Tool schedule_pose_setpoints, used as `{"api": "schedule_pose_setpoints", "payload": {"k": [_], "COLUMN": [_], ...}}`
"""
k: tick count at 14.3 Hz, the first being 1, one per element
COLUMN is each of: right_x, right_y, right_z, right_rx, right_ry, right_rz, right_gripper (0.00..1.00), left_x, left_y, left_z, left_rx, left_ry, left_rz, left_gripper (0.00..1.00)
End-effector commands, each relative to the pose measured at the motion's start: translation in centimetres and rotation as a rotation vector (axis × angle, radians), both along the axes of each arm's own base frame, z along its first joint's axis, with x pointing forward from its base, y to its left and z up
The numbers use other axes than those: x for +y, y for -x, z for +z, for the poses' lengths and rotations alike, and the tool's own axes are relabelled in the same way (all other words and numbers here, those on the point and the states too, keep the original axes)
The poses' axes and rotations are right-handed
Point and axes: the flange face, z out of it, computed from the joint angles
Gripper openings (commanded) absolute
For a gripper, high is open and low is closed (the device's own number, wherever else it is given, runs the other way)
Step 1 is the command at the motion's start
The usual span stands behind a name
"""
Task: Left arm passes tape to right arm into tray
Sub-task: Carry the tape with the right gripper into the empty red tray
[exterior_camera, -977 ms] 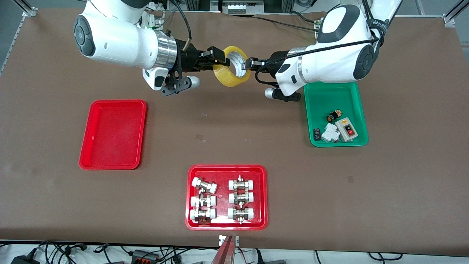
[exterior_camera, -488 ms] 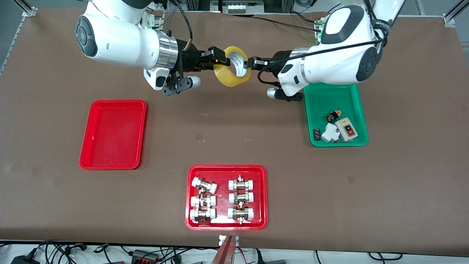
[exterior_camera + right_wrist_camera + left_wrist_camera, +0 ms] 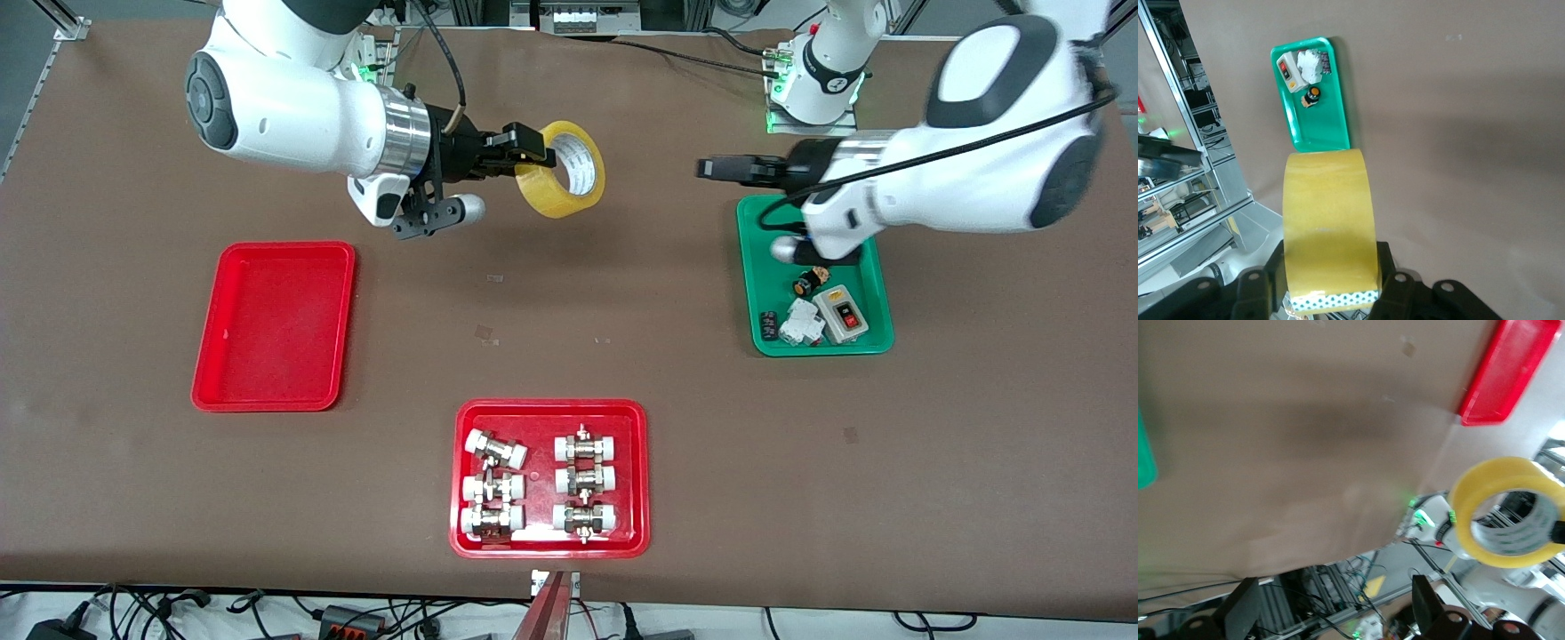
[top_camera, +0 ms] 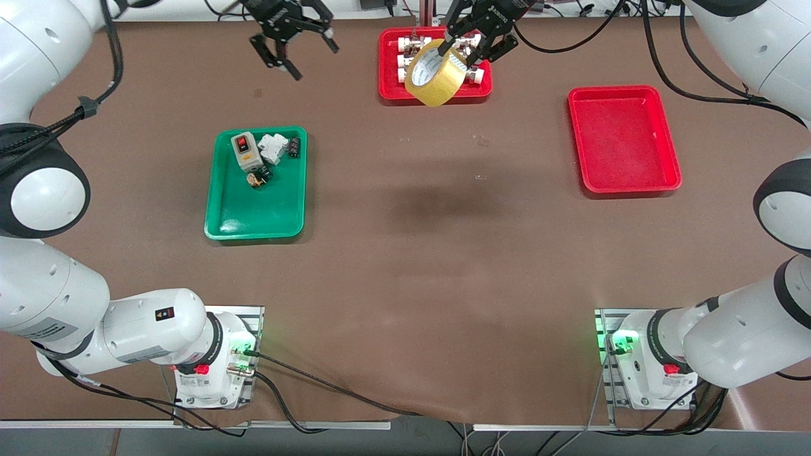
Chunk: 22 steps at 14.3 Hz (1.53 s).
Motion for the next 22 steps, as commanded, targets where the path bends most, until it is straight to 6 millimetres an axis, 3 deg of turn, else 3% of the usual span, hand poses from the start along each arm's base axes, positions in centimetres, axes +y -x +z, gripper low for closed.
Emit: {"api": "schedule_pose_setpoints", "payload": {"k": [1, 3, 6, 8, 10, 11, 12, 15, 16, 20, 22], "right_x": [-6.1, -13.3, -24.9, -32.6, -39.3, -42.2, -44.9, -50.0, -51.1, -51.6, -52.0], "right_y": [-4.6, -8.8, -12.4, -13.0, -12.7, -12.3, -11.9, -10.1, -9.7, -8.7, -7.5], "right_z": [-2.8, -6.6, -12.2, -16.2, -20.3, -21.9, -23.9, -29.9, -31.5, -35.0, -36.3], "right_rx": [-0.001, -0.014, 0.011, 0.029, 0.031, 0.028, 0.006, -0.044, -0.058, -0.047, -0.017], "right_ry": [-0.007, -0.011, -0.021, -0.058, -0.078, -0.087, -0.112, -0.186, -0.203, -0.234, -0.231], "right_rz": [-0.055, -0.108, -0.155, -0.150, -0.143, -0.138, -0.119, -0.077, -0.064, -0.044, -0.043], "right_gripper": [0.39, 0.39, 0.39, 0.39, 0.39, 0.39, 0.39, 0.40, 0.40, 0.45, 0.61], "left_x": [3.7, 6.7, 11.1, 14.0, 15.1, 15.2, 16.5, 14.9, 15.3, 17.7, 17.2], "left_y": [-0.6, -1.0, -1.9, -2.2, -1.8, -1.9, -2.1, -0.8, -0.2, 1.0, 2.4], "left_z": [2.1, 2.3, 2.4, 2.5, 4.1, 4.1, 4.4, 7.3, 8.4, 8.8, 8.6], "left_rx": [-0.074, -0.153, -0.239, -0.261, -0.293, -0.293, -0.297, -0.365, -0.383, -0.401, -0.435], "left_ry": [-0.129, -0.177, -0.172, -0.262, -0.391, -0.409, -0.419, -0.445, -0.445, -0.438, -0.452], "left_rz": [-0.032, -0.151, -0.265, -0.291, -0.291, -0.289, -0.255, -0.260, -0.241, -0.174, -0.172], "left_gripper": [1.00, 1.00, 1.00, 1.00, 1.00, 1.00, 1.00, 1.00, 1.00, 1.00, 1.00]}}
